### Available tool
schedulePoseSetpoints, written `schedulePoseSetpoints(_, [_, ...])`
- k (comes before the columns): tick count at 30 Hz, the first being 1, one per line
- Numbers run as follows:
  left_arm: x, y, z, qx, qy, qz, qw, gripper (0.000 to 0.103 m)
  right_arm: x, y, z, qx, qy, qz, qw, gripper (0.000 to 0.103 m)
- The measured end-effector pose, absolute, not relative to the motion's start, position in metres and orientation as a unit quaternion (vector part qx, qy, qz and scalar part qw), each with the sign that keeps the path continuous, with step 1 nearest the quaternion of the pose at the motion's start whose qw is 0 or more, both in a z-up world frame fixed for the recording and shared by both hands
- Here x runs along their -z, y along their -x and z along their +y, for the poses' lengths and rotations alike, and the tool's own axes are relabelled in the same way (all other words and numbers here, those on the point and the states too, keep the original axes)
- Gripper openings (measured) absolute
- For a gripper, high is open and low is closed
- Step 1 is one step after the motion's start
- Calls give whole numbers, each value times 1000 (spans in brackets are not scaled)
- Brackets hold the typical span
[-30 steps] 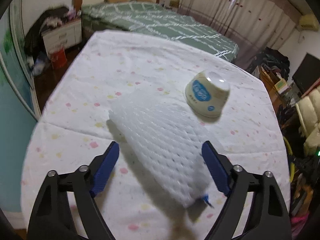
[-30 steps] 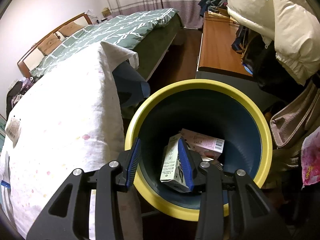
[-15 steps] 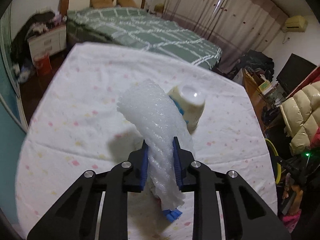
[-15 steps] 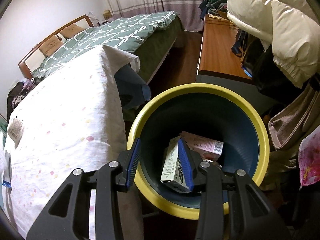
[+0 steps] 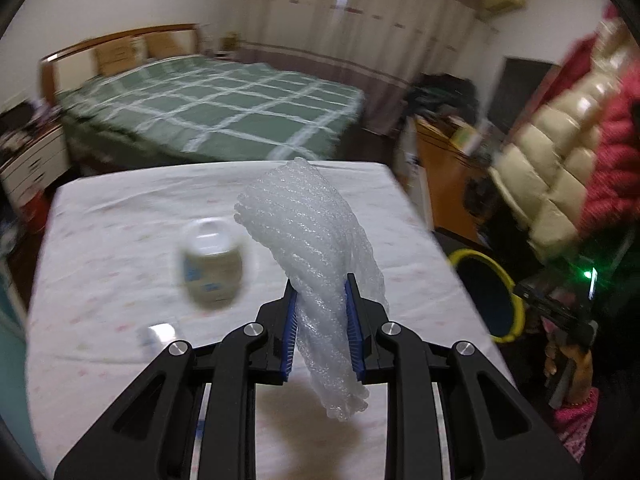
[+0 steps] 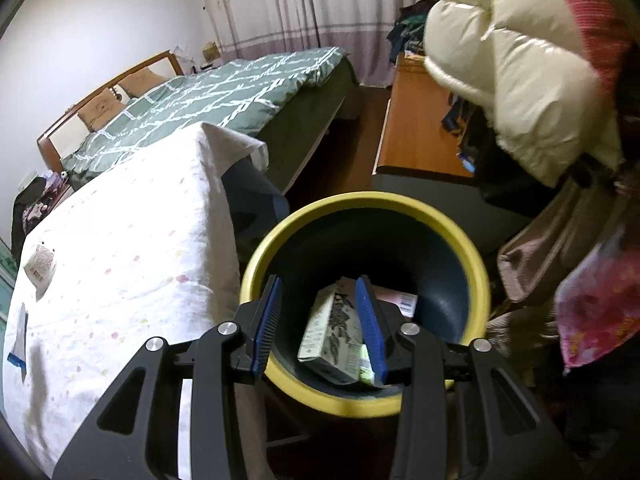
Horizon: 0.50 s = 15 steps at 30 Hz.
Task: Collect trash
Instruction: 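Carry the foam mesh into the bin and open the left gripper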
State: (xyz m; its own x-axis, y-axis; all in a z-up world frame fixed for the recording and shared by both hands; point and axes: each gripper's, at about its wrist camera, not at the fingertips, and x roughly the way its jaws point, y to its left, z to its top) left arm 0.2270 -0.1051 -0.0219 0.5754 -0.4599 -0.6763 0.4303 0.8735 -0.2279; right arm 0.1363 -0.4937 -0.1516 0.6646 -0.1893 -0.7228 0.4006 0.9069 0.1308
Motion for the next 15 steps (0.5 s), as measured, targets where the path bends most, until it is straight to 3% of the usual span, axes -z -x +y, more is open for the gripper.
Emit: schedulePoseSetpoints(15, [64,-211,-375,430,-85,426,791,22,157,-61,-530,209,-147,359,898,43])
